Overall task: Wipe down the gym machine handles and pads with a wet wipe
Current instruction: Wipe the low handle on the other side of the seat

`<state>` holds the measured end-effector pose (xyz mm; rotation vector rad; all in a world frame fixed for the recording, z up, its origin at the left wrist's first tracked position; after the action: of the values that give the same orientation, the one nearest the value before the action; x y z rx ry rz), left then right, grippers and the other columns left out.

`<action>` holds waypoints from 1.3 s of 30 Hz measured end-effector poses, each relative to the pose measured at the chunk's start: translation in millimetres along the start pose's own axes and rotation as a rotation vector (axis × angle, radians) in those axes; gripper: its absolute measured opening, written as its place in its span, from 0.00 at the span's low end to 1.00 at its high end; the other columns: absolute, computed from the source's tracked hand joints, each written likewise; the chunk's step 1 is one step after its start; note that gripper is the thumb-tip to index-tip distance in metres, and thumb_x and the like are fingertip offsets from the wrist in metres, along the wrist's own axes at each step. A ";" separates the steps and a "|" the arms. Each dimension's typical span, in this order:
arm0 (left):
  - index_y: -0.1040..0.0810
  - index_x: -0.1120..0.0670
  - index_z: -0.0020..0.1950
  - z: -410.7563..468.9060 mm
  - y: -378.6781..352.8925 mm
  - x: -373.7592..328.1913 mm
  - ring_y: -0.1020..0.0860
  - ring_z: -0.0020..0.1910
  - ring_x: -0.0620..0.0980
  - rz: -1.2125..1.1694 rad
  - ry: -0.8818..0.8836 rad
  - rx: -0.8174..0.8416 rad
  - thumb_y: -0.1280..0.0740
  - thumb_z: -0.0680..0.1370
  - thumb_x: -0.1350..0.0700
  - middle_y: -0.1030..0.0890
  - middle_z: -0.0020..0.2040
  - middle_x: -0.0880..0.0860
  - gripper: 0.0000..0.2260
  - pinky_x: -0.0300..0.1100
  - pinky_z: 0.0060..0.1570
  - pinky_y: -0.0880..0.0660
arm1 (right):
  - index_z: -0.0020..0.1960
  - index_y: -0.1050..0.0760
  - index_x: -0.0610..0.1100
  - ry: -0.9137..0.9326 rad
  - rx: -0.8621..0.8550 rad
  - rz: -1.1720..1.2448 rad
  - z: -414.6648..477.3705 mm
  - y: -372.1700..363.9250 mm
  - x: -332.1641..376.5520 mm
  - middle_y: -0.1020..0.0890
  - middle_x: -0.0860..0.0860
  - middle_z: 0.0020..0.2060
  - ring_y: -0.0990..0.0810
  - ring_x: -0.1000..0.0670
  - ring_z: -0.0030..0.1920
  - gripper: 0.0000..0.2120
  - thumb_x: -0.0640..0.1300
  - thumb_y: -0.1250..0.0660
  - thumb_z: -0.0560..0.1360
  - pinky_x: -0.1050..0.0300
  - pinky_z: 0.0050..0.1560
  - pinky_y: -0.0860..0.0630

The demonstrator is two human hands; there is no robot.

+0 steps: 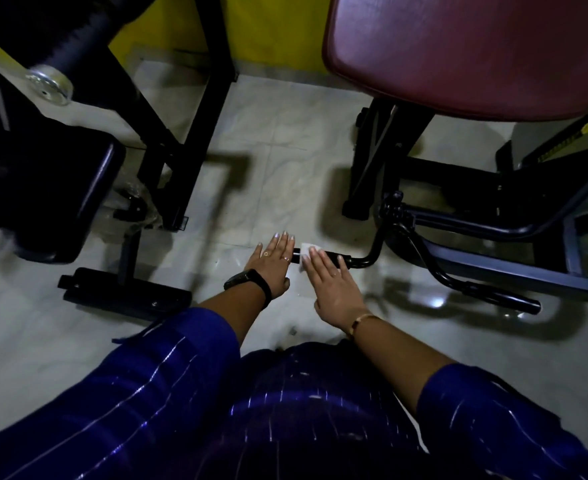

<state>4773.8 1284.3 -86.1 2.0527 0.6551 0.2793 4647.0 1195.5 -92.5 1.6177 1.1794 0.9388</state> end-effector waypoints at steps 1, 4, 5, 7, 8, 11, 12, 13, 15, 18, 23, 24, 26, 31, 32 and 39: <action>0.63 0.56 0.79 -0.2 0.2 0.3 0.60 0.79 0.52 0.003 0.000 -0.003 0.41 0.81 0.50 0.61 0.80 0.54 0.37 0.52 0.76 0.55 | 0.76 0.68 0.44 -0.012 -0.003 -0.027 -5.4 -4.1 -5.7 0.66 0.48 0.74 0.67 0.48 0.75 0.41 0.40 0.42 0.74 0.46 0.70 0.70; 0.63 0.56 0.79 -1.2 1.1 1.9 0.59 0.79 0.52 0.008 -0.006 0.008 0.41 0.81 0.50 0.60 0.80 0.54 0.36 0.53 0.76 0.54 | 0.74 0.69 0.43 -0.087 0.032 -0.043 -10.7 -4.4 -21.0 0.66 0.47 0.74 0.65 0.46 0.76 0.39 0.40 0.44 0.77 0.47 0.70 0.70; 0.64 0.56 0.79 -1.9 0.9 3.1 0.59 0.79 0.52 0.014 -0.009 0.012 0.41 0.82 0.51 0.60 0.80 0.54 0.36 0.53 0.76 0.54 | 0.75 0.68 0.41 -0.120 0.048 -0.021 -7.4 -1.2 -21.1 0.64 0.46 0.75 0.62 0.45 0.77 0.39 0.41 0.43 0.77 0.47 0.71 0.69; 0.64 0.56 0.79 -3.1 0.7 5.2 0.59 0.79 0.52 0.011 -0.016 0.021 0.41 0.82 0.51 0.60 0.80 0.54 0.36 0.53 0.76 0.53 | 0.77 0.64 0.39 -0.183 0.089 0.020 5.9 7.0 -15.3 0.58 0.43 0.78 0.58 0.44 0.78 0.38 0.44 0.42 0.78 0.45 0.74 0.64; 0.64 0.55 0.79 -3.4 0.9 5.8 0.59 0.79 0.52 -0.001 -0.020 0.027 0.41 0.82 0.51 0.60 0.80 0.54 0.36 0.52 0.76 0.52 | 0.78 0.62 0.38 -0.210 0.103 0.044 14.8 10.7 -10.9 0.56 0.42 0.78 0.57 0.44 0.78 0.38 0.45 0.42 0.78 0.44 0.74 0.63; 0.63 0.56 0.79 -4.5 1.0 5.7 0.59 0.79 0.52 -0.032 -0.019 0.037 0.41 0.82 0.51 0.60 0.80 0.54 0.36 0.51 0.76 0.50 | 0.78 0.60 0.40 -0.166 0.109 0.105 32.5 18.9 7.9 0.55 0.43 0.78 0.57 0.45 0.78 0.38 0.48 0.42 0.77 0.44 0.75 0.63; 0.63 0.56 0.79 -4.9 1.6 5.5 0.59 0.79 0.53 -0.041 -0.019 0.039 0.41 0.82 0.51 0.60 0.80 0.54 0.36 0.51 0.76 0.50 | 0.78 0.60 0.41 -0.120 0.100 0.105 32.3 17.6 13.9 0.56 0.44 0.78 0.58 0.46 0.78 0.38 0.49 0.43 0.78 0.45 0.75 0.63; 0.62 0.56 0.79 -5.1 1.7 5.5 0.59 0.79 0.53 -0.050 -0.019 0.039 0.41 0.82 0.51 0.60 0.80 0.54 0.36 0.51 0.76 0.50 | 0.78 0.61 0.42 -0.078 0.094 0.103 28.8 16.3 18.8 0.57 0.45 0.78 0.60 0.46 0.78 0.37 0.51 0.44 0.78 0.46 0.74 0.63; 0.62 0.56 0.79 -5.4 1.4 5.6 0.59 0.79 0.53 -0.064 -0.024 0.036 0.41 0.82 0.51 0.59 0.80 0.54 0.36 0.51 0.76 0.50 | 0.79 0.60 0.42 -0.013 0.060 0.077 16.3 10.4 17.2 0.58 0.46 0.78 0.60 0.47 0.78 0.36 0.53 0.45 0.79 0.47 0.74 0.63; 0.62 0.57 0.79 -5.5 2.0 5.5 0.59 0.79 0.53 -0.095 -0.021 0.035 0.41 0.82 0.51 0.59 0.80 0.54 0.36 0.51 0.76 0.49 | 0.77 0.44 0.39 0.068 -0.010 -0.045 4.0 5.7 1.7 0.42 0.42 0.76 0.42 0.44 0.76 0.34 0.54 0.37 0.77 0.47 0.74 0.52; 0.60 0.57 0.80 -2.8 0.6 3.8 0.58 0.79 0.52 -0.264 -0.027 0.085 0.45 0.83 0.48 0.58 0.81 0.53 0.32 0.52 0.75 0.50 | 0.78 0.50 0.38 -0.098 0.042 0.059 27.8 18.2 -10.5 0.41 0.41 0.76 0.43 0.44 0.76 0.30 0.52 0.49 0.82 0.45 0.75 0.54; 0.59 0.56 0.80 -1.4 0.6 3.9 0.58 0.79 0.52 -0.349 -0.012 0.098 0.47 0.84 0.47 0.57 0.81 0.52 0.31 0.52 0.75 0.51 | 0.78 0.48 0.38 -0.116 0.051 0.093 36.8 22.3 -7.0 0.40 0.41 0.76 0.43 0.44 0.76 0.28 0.51 0.50 0.82 0.45 0.75 0.53; 0.57 0.55 0.80 0.5 4.4 4.3 0.57 0.79 0.51 -0.510 0.032 0.115 0.51 0.85 0.47 0.55 0.81 0.50 0.27 0.52 0.75 0.53 | 0.78 0.48 0.38 -0.065 0.082 0.117 50.9 29.1 5.3 0.41 0.42 0.76 0.44 0.45 0.76 0.26 0.49 0.52 0.83 0.46 0.75 0.53; 0.49 0.49 0.80 -8.1 10.6 8.4 0.53 0.79 0.49 -0.936 0.165 0.102 0.56 0.85 0.46 0.46 0.80 0.52 0.23 0.48 0.76 0.59 | 0.78 0.58 0.41 0.062 0.084 0.109 33.8 14.3 22.0 0.59 0.47 0.77 0.59 0.47 0.78 0.30 0.51 0.51 0.82 0.46 0.76 0.59; 0.45 0.49 0.80 -10.3 8.4 9.3 0.51 0.79 0.51 -1.095 0.223 0.106 0.55 0.84 0.42 0.43 0.79 0.51 0.25 0.48 0.76 0.57 | 0.78 0.57 0.41 0.100 0.053 0.078 26.6 8.6 17.9 0.59 0.48 0.76 0.58 0.47 0.78 0.31 0.53 0.50 0.82 0.45 0.76 0.57; 0.35 0.59 0.73 6.5 6.4 6.8 0.37 0.75 0.52 -2.012 0.444 -0.029 0.53 0.85 0.46 0.31 0.73 0.56 0.24 0.41 0.70 0.41 | 0.78 0.49 0.41 0.035 0.022 0.053 34.5 11.6 2.9 0.42 0.44 0.77 0.45 0.47 0.77 0.28 0.52 0.51 0.83 0.47 0.75 0.61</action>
<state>4784.5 1280.6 -84.7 0.4791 2.4529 -0.4620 4682.9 1188.9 -92.0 1.6633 1.1795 0.9943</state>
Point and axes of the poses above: each hand's wrist, its own z-axis towards the middle knuckle, its own y-axis out of the back of the hand, x = y × z, the point moved 3 cm from there along z, towards the middle knuckle
